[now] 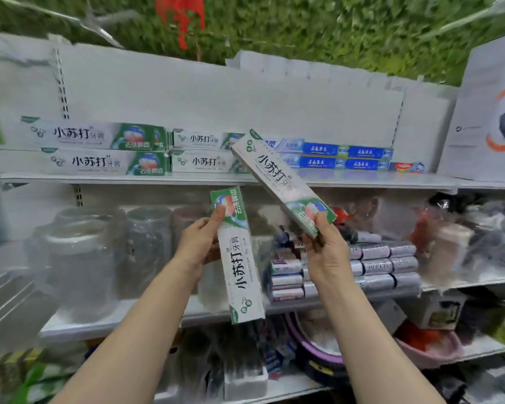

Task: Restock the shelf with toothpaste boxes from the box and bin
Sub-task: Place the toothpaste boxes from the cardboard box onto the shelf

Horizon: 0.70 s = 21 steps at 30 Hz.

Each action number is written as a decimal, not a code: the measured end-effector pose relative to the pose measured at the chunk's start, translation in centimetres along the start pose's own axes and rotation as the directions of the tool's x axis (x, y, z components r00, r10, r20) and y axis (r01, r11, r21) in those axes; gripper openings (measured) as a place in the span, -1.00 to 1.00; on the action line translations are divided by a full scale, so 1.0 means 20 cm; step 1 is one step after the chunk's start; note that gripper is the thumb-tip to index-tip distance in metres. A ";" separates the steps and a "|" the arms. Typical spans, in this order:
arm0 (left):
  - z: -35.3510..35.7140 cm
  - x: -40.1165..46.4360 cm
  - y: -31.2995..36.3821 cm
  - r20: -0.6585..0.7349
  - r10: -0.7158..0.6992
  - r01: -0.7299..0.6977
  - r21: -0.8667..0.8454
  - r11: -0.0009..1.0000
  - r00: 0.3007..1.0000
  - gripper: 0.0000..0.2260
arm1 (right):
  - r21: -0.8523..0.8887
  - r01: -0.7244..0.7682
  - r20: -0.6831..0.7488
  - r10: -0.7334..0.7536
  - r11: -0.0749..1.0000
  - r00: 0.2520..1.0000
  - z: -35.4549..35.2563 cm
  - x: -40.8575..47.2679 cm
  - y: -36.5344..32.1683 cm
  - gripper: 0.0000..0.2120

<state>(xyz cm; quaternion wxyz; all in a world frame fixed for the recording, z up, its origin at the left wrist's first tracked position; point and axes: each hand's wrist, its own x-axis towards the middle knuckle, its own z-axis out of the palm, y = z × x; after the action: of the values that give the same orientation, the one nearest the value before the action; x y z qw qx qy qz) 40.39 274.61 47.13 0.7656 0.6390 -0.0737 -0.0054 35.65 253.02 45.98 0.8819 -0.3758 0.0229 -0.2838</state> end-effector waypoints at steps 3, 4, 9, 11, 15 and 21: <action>0.16 0.10 0.06 -0.021 0.024 -0.024 -0.003 1.000 0.999 -0.42 | -0.016 0.039 -0.029 -0.040 0.999 0.999 -0.02 0.19 -0.12 -0.88; 0.21 0.12 0.07 -0.032 0.031 -0.031 0.001 1.000 0.999 -0.40 | -0.027 0.050 -0.041 -0.051 0.998 0.998 -0.02 0.26 -0.15 -0.91; 0.43 0.23 0.13 -0.047 0.084 -0.082 0.050 0.995 0.995 -0.38 | -0.124 0.107 -0.106 -0.121 0.986 0.987 -0.05 0.55 -0.24 -0.53; 0.50 0.25 0.15 -0.058 0.092 -0.090 0.038 0.995 0.994 -0.42 | -0.157 0.112 -0.120 -0.131 0.981 0.984 -0.05 0.65 -0.27 -0.48; 0.60 0.29 0.17 -0.088 0.090 -0.085 0.053 0.995 0.992 -0.57 | -0.163 0.121 -0.069 -0.134 0.979 0.989 -0.04 0.80 -0.28 -0.43; 0.65 0.30 0.20 -0.094 0.133 -0.119 0.140 0.983 0.987 -0.55 | -0.295 0.181 -0.014 -0.194 0.938 0.981 0.01 0.94 -0.27 -0.47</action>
<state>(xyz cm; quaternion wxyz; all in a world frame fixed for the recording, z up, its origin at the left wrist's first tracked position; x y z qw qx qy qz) 44.45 261.96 53.93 0.7228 0.6823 -0.0747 0.0808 48.88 240.41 53.13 0.7848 -0.4964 0.0476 -0.3680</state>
